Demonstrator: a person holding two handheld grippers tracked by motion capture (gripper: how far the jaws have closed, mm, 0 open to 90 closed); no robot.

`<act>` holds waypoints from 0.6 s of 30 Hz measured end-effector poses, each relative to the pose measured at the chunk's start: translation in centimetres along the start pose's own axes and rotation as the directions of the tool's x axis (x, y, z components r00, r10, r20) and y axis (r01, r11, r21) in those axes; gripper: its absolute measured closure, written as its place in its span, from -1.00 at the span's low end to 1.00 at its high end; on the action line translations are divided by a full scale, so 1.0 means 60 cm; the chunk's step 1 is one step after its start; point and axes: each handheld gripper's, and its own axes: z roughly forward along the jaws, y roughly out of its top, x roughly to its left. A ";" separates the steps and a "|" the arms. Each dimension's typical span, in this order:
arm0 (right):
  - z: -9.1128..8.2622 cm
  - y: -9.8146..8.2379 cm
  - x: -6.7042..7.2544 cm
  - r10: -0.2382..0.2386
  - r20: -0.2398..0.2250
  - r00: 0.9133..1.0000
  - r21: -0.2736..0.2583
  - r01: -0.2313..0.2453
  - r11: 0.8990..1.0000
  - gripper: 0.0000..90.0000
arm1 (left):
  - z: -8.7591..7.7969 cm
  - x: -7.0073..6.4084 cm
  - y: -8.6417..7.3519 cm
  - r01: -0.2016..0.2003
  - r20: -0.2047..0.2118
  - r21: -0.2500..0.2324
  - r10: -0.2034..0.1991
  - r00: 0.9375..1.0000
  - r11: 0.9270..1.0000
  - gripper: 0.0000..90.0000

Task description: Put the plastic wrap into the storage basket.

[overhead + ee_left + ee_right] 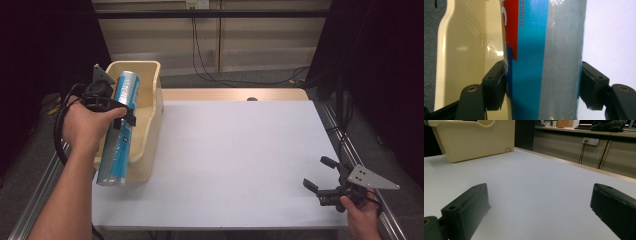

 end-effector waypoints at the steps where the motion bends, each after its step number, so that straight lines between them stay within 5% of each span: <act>1: 0.000 0.000 0.000 -0.001 0.000 1.000 -0.001 0.001 1.000 -0.97 | 0.002 0.000 0.000 -0.006 -0.003 -0.001 0.006 1.000 1.000 -0.28; 18: -0.001 -0.001 0.000 0.004 -0.003 1.000 0.003 -0.004 1.000 -0.97 | 0.023 -0.002 0.001 0.020 -0.010 0.013 -0.020 1.000 1.000 -0.29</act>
